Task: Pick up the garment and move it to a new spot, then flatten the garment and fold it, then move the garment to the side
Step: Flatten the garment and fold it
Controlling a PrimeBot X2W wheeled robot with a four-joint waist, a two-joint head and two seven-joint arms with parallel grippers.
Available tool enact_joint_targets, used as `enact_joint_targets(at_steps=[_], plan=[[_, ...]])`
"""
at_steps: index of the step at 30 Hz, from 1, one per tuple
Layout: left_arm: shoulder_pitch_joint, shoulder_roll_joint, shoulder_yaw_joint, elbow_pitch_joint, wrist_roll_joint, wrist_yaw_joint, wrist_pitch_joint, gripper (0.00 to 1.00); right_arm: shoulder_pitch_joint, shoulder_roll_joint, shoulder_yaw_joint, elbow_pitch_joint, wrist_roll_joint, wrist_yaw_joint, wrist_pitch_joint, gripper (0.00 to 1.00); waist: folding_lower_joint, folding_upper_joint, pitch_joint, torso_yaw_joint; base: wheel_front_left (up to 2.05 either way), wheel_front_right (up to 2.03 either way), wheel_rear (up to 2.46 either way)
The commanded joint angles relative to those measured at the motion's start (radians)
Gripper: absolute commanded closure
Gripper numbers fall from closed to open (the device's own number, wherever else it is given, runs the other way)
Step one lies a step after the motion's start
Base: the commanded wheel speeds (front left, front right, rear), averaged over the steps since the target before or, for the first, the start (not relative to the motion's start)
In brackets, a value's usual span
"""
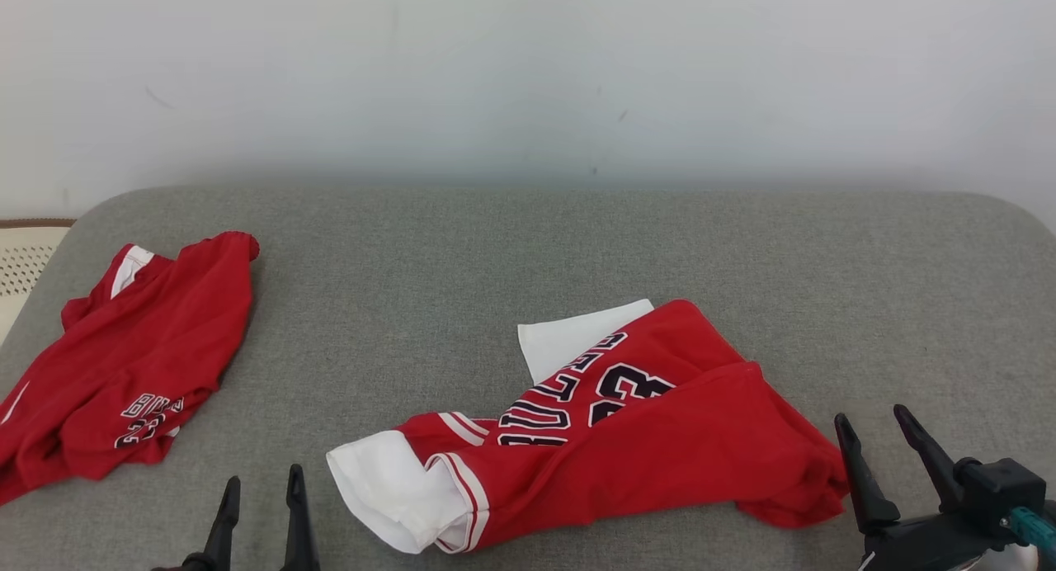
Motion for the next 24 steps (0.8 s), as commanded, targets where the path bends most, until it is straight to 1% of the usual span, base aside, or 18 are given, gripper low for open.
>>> enact_joint_targets(at_steps=[1,7,12,15,22,24], plan=[[0.017,0.001,0.004,-0.001,0.0,-0.004,-0.005,0.0,0.012,0.009,-0.005,-0.008,-0.006,0.001,-0.006,0.0,0.0,0.0,0.0,0.0,0.0,0.0,0.0],[0.014,0.001,0.006,-0.001,0.006,-0.006,-0.005,0.0,0.002,0.037,-0.028,-0.005,-0.012,0.0,-0.002,0.0,0.0,0.0,-0.001,-0.003,0.0,0.0,0.0],[-0.007,0.001,-0.025,0.03,0.014,-0.027,-0.005,0.0,-0.024,0.064,-0.031,0.014,-0.02,0.001,0.005,0.0,0.0,0.0,0.0,0.001,0.0,0.0,0.0],[-0.033,0.001,-0.043,0.066,0.021,-0.043,-0.005,0.0,-0.042,0.079,-0.028,0.036,-0.021,0.001,0.005,0.0,0.0,0.0,0.004,0.002,0.0,0.0,0.0],[-0.114,0.001,-0.068,0.206,0.032,-0.095,-0.005,0.0,-0.09,0.104,-0.005,0.064,-0.025,0.001,0.002,0.0,0.0,0.0,0.022,-0.015,0.0,0.0,0.0],[-0.14,0.001,-0.066,0.253,0.015,-0.105,-0.005,0.0,-0.098,0.112,0.0,0.065,-0.027,0.0,0.0,0.0,0.0,0.0,0.029,-0.026,0.0,0.0,0.0]])
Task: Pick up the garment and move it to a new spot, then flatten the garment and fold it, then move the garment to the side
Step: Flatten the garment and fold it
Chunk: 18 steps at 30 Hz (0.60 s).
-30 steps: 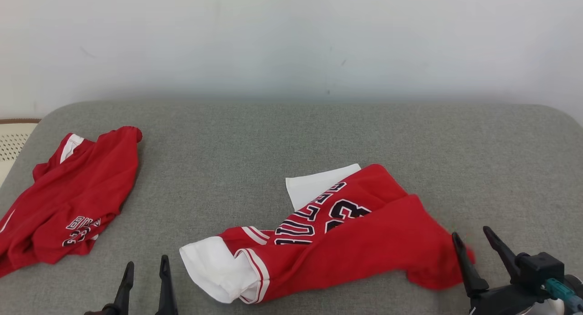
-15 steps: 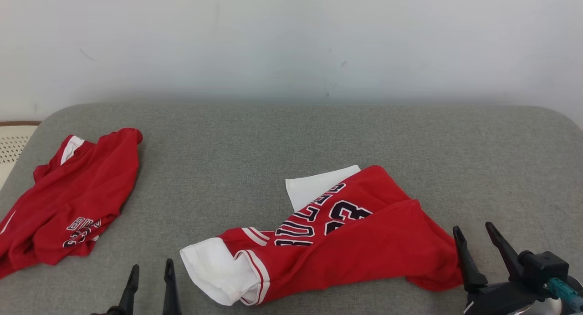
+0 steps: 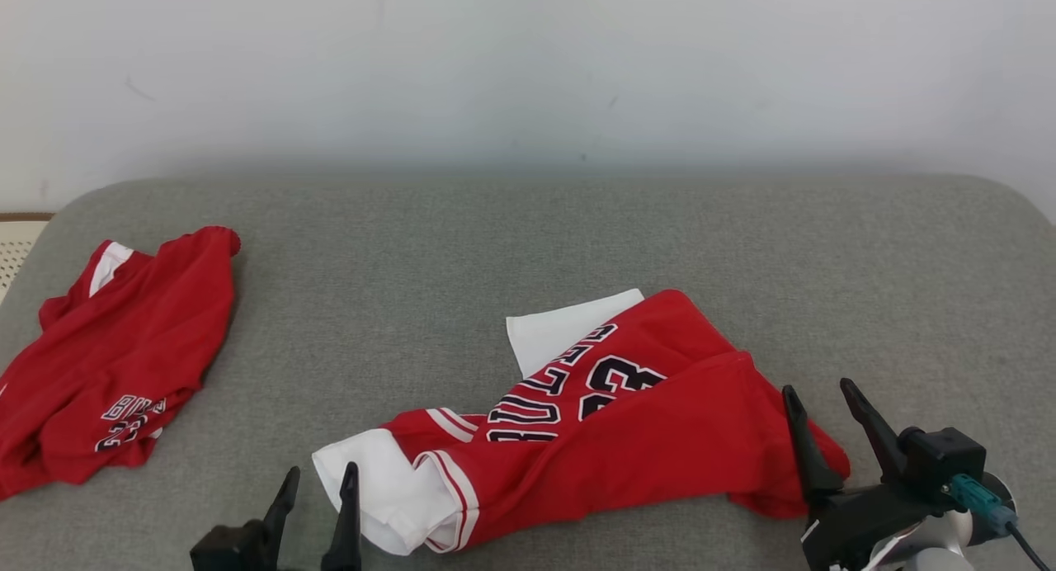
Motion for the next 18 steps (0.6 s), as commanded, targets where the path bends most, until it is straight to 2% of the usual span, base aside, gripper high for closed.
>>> enact_joint_targets(at_steps=[1,9,10,11,12,18], plan=[[-0.019,0.001,0.004,0.021,-0.001,-0.006,-0.005,0.0,-0.008,0.005,0.003,0.001,-0.006,0.001,-0.005,0.0,0.0,0.0,0.009,-0.015,0.0,0.0,0.0],[-0.098,0.001,0.025,0.163,0.006,-0.018,-0.005,0.0,-0.027,0.014,0.013,0.011,-0.01,0.001,-0.011,0.0,0.0,0.0,0.024,-0.063,0.0,0.0,0.0],[-0.104,0.001,0.025,0.179,-0.005,-0.022,-0.005,0.19,-0.028,0.015,0.013,0.013,-0.011,0.0,-0.012,0.0,0.0,0.0,0.024,-0.067,0.0,0.0,0.0],[-0.11,0.001,0.026,0.191,-0.008,-0.024,-0.005,0.65,-0.028,0.015,0.014,0.014,-0.011,0.001,-0.012,0.0,0.0,0.0,0.023,-0.07,0.0,0.0,0.0],[-0.116,0.001,0.026,0.199,-0.008,-0.026,-0.005,1.0,-0.028,0.015,0.014,0.014,-0.011,0.0,-0.013,0.0,0.0,0.0,0.023,-0.072,0.0,0.0,0.0],[-0.121,0.001,0.041,0.201,-0.013,-0.03,-0.005,1.0,-0.019,0.014,0.005,0.016,-0.013,0.0,-0.015,0.0,0.0,0.0,0.019,-0.066,0.0,0.0,0.0]])
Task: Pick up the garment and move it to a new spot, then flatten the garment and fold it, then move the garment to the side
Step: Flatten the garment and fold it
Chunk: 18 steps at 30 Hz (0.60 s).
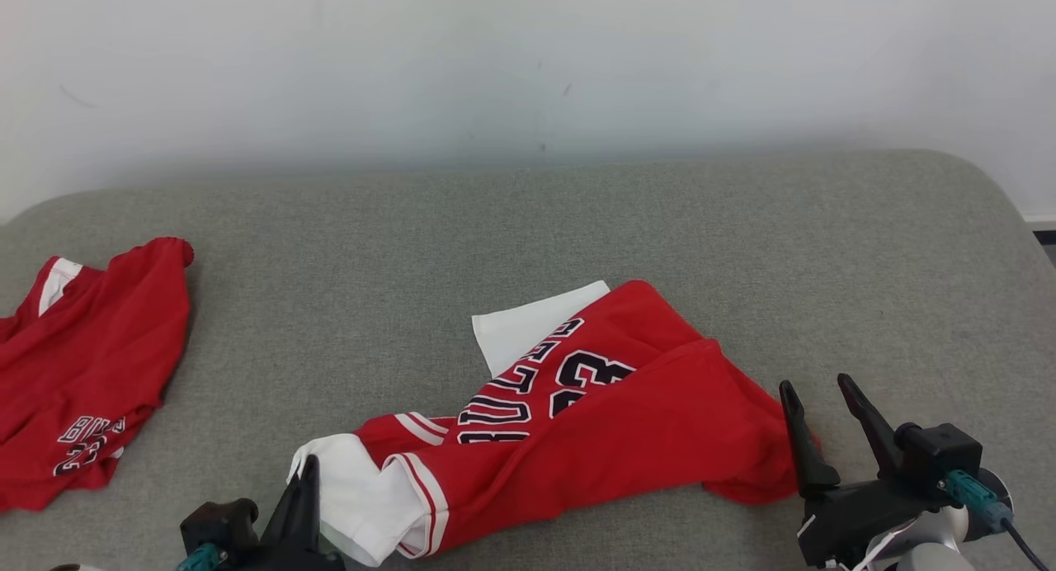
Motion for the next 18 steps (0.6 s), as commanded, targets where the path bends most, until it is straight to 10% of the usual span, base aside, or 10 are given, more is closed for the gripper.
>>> enact_joint_targets(at_steps=[1,18], plan=[[0.006,0.001,0.004,-0.004,-0.003,-0.005,-0.005,1.0,0.003,0.002,-0.002,0.001,-0.009,0.001,-0.006,0.0,0.0,0.0,-0.004,0.009,0.0,0.0,0.0],[0.3,0.001,-0.033,-0.372,-0.046,0.083,-0.005,1.0,0.064,0.028,-0.06,-0.017,-0.022,0.001,-0.007,0.0,0.0,0.0,-0.052,0.129,0.0,0.0,0.0]])
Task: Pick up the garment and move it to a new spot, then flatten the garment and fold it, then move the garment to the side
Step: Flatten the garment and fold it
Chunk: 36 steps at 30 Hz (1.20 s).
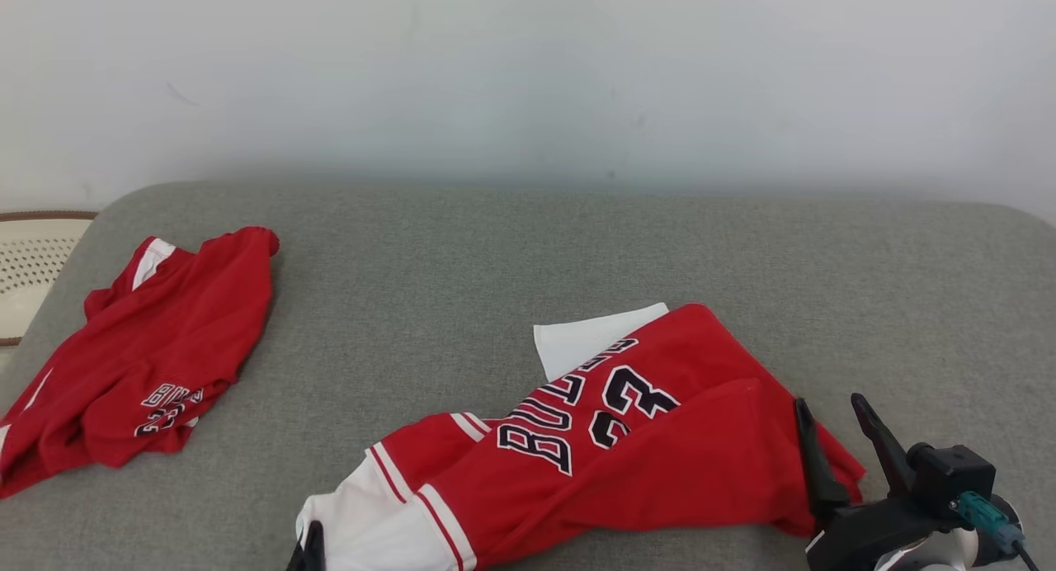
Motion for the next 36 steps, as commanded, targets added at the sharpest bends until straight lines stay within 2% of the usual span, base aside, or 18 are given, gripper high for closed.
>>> enact_joint_targets(at_steps=[1,10,11,12,13,16,22,29,36], plan=[[0.03,0.001,-0.01,-0.009,-0.015,0.008,-0.005,1.0,0.016,0.003,-0.001,-0.004,-0.005,0.001,-0.005,0.0,0.0001,0.0,-0.006,0.024,0.0,0.0,0.0],[0.104,0.002,-0.088,0.049,-0.069,0.027,0.0,1.0,0.013,0.008,0.004,0.006,-0.002,0.001,-0.005,0.0,0.0001,0.0,-0.004,0.041,0.0,0.0,0.0],[0.102,0.002,-0.091,0.058,-0.072,0.032,0.0,0.97,0.014,0.008,0.003,0.009,-0.001,0.001,-0.005,0.0,0.0001,0.0,-0.004,0.042,0.0,0.0,0.0],[0.099,0.002,-0.094,0.067,-0.07,0.035,0.0,0.56,0.014,0.007,0.003,0.012,0.001,0.001,-0.005,0.0,0.0001,0.0,-0.005,0.043,0.0,0.0,0.0],[0.094,0.001,-0.094,0.071,-0.074,0.037,-0.001,0.0,0.014,0.006,0.002,0.016,0.002,0.001,-0.005,0.0,0.0001,0.0,-0.005,0.044,0.0,0.0,0.0],[0.074,0.001,-0.088,0.053,-0.062,0.038,-0.004,0.0,0.011,0.005,0.001,0.025,0.005,0.001,-0.005,0.0,0.0001,0.0,-0.006,0.047,0.0,0.0,0.0],[0.089,0.001,-0.022,-0.093,-0.014,0.036,-0.004,0.0,-0.019,0.01,0.011,0.061,0.015,0.001,-0.005,0.0,0.0001,0.0,-0.008,0.05,0.0,0.0,0.0],[0.064,0.001,-0.009,-0.122,0.014,0.029,-0.004,0.0,-0.068,0.01,0.034,0.117,0.032,0.001,0.034,0.0,0.0001,0.0,-0.008,0.048,0.0,0.0,0.0],[0.054,0.001,-0.012,-0.123,0.016,0.031,-0.004,0.0,-0.168,0.004,0.092,0.241,0.084,0.001,0.104,0.0,0.0001,0.0,-0.001,0.052,0.0,0.0,0.0]])
